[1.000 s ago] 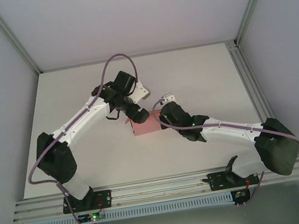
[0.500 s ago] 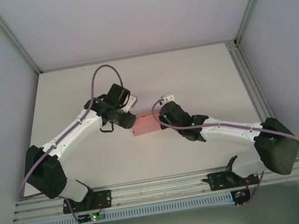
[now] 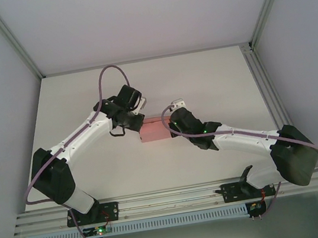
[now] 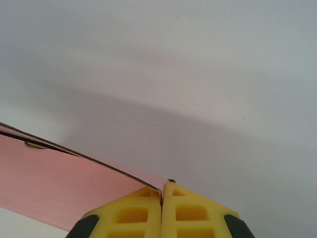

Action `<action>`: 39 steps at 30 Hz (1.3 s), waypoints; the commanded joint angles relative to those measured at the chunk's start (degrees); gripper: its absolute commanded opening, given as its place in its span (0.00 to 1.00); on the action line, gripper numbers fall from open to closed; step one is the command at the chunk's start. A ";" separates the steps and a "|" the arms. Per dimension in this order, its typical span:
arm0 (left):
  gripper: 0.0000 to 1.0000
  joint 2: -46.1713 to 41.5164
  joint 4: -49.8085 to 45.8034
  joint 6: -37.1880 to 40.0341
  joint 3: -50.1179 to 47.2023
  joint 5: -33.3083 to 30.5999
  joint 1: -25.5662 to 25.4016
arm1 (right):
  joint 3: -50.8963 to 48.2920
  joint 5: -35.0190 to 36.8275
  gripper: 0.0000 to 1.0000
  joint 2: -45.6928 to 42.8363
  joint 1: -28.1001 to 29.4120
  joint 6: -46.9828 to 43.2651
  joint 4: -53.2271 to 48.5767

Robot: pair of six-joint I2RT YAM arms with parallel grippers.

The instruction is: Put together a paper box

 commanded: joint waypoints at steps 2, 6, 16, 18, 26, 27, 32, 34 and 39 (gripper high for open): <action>0.00 1.71 -0.82 -4.60 2.66 0.08 -0.15 | 0.19 -2.15 0.00 1.85 0.78 -0.83 -5.58; 0.00 2.66 0.78 -13.11 3.23 0.73 0.08 | -0.14 -2.20 0.00 1.91 0.82 -0.72 -5.57; 0.00 3.01 2.26 -30.42 3.81 11.35 3.26 | -0.23 -2.32 0.00 2.77 1.38 -0.20 -5.83; 0.00 3.55 0.77 -30.58 4.21 9.64 3.21 | -0.46 -2.42 0.00 2.80 1.37 -0.14 -5.56; 0.00 2.99 2.62 -24.20 -0.65 3.96 3.17 | -1.41 -2.00 0.00 2.31 1.40 -0.15 -5.12; 0.00 2.69 2.97 -23.32 -1.67 3.21 3.12 | -1.60 -1.94 0.00 2.18 1.38 -0.38 -4.94; 0.00 0.95 5.85 -19.90 -6.83 0.00 2.00 | -2.54 -1.53 0.00 1.63 1.46 -1.17 -3.33; 0.00 0.02 6.93 -18.39 -9.35 -0.04 0.95 | -3.97 -1.10 0.00 1.20 1.69 -2.43 -0.88; 0.00 -3.94 8.94 -17.25 -14.57 -4.85 -1.40 | -8.24 0.99 0.00 0.89 2.97 -6.28 6.76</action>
